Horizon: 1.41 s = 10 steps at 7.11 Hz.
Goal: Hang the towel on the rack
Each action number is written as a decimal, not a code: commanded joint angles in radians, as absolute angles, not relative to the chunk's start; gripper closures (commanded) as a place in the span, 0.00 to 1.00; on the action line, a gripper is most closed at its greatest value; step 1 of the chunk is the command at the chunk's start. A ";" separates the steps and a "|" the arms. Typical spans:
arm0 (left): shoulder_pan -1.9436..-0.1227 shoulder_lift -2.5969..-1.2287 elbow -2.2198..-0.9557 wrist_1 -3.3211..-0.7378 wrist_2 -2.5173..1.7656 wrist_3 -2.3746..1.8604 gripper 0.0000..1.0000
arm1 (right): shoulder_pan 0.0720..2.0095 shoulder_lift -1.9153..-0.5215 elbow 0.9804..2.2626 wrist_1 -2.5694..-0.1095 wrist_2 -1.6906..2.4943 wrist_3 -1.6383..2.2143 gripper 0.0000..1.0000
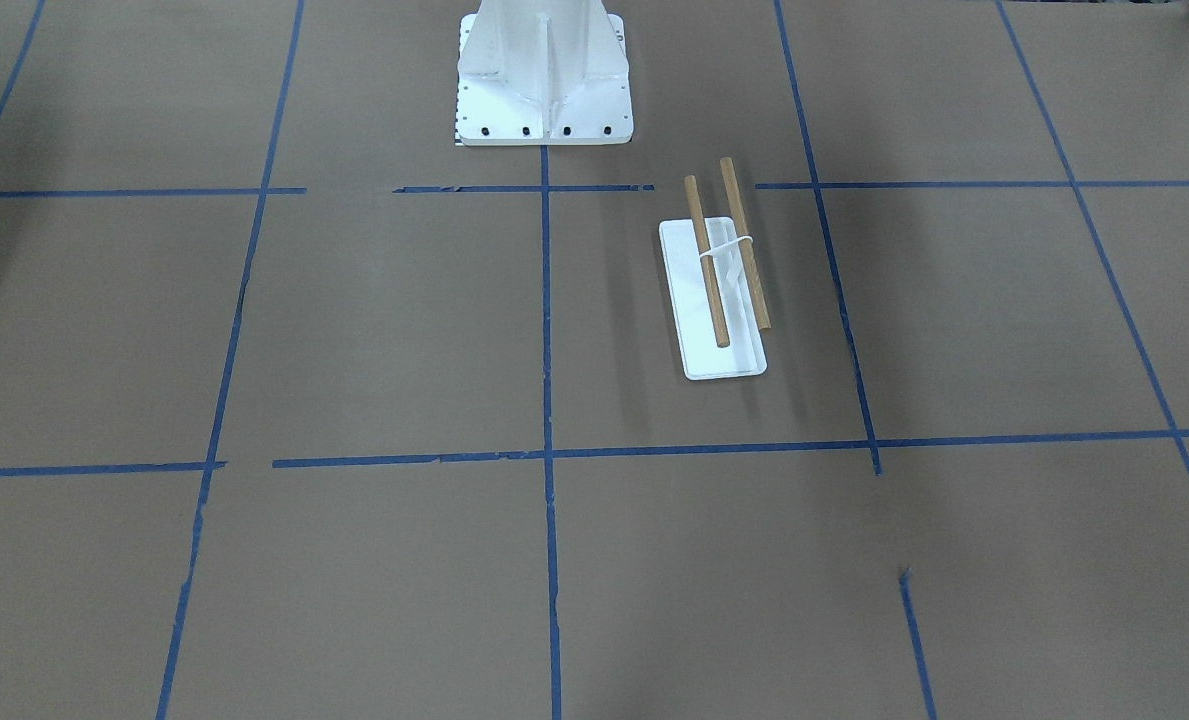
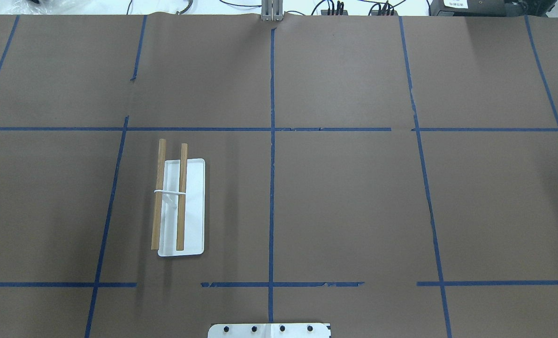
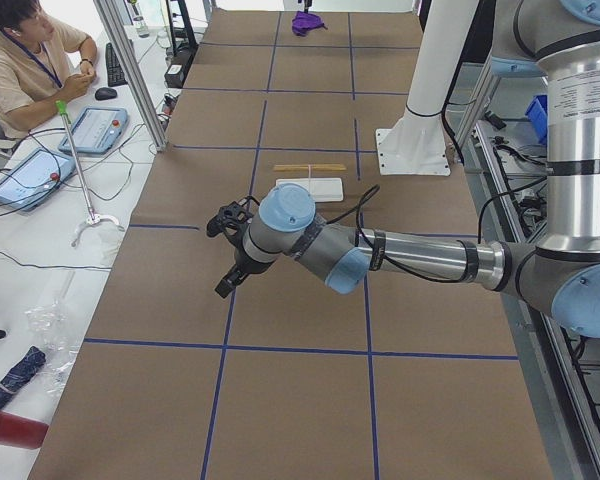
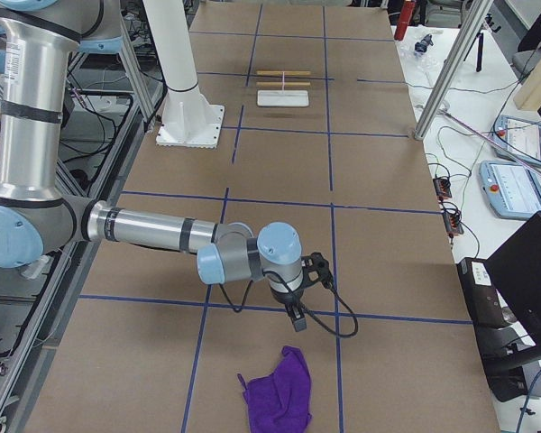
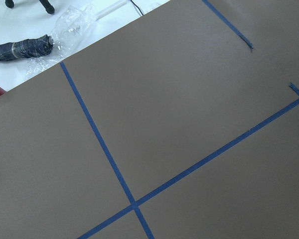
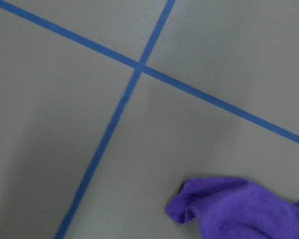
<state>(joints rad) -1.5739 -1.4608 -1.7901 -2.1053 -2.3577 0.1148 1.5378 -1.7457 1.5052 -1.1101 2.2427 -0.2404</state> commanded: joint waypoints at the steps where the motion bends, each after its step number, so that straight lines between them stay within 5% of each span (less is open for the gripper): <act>1: -1.572 -1.470 -1.793 -2.108 -2.358 0.114 0.00 | 1.537 -1.724 1.229 -0.802 2.227 -0.259 0.01; 2: -1.572 -1.470 -1.796 -2.108 -2.358 0.112 0.00 | 1.537 -1.739 1.218 -0.799 2.215 -0.274 0.15; 10: -1.572 -1.486 -1.789 -2.108 -2.359 0.114 0.00 | 1.460 -1.759 1.134 -0.801 2.131 -0.442 0.35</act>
<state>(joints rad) -1.5723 -1.4865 -1.7896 -2.1077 -2.3593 0.1133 1.4660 -1.7505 1.1388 -0.8007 2.1321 -0.4184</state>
